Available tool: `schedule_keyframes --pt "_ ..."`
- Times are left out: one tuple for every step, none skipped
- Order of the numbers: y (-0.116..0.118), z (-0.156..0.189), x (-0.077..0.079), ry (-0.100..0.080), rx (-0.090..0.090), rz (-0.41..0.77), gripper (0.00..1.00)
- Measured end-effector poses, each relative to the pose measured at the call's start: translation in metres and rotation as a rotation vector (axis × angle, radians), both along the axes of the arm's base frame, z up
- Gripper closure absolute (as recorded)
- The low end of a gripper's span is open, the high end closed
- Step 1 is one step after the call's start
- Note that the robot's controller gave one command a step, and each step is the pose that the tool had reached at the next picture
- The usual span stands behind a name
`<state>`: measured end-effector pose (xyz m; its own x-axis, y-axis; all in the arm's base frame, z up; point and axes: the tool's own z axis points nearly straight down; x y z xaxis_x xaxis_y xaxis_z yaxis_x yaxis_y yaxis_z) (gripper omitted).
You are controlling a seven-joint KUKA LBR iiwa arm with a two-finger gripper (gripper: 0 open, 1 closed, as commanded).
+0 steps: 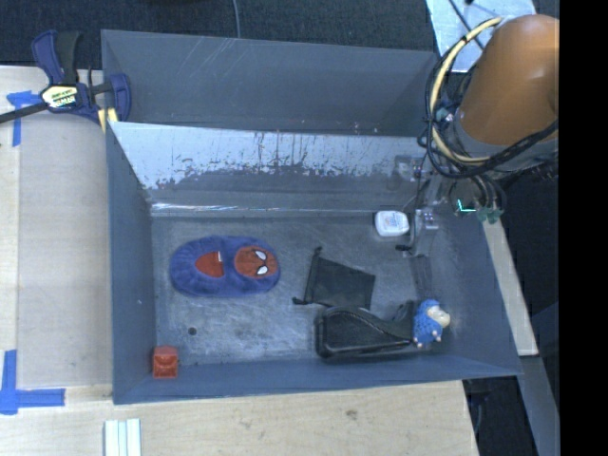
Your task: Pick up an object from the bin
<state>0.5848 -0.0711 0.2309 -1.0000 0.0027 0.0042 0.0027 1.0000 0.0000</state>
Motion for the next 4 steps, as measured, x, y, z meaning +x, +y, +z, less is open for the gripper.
schedule_keyframes --pt "0.022 -0.117 -0.047 0.002 0.001 -0.105 0.0" --pt "0.048 -0.138 -0.04 -0.036 0.003 -0.261 0.0" --pt "0.047 -0.159 -0.023 -0.019 0.0 -0.308 0.0" --pt "0.047 -0.16 -0.025 -0.013 -0.001 -0.306 1.0"
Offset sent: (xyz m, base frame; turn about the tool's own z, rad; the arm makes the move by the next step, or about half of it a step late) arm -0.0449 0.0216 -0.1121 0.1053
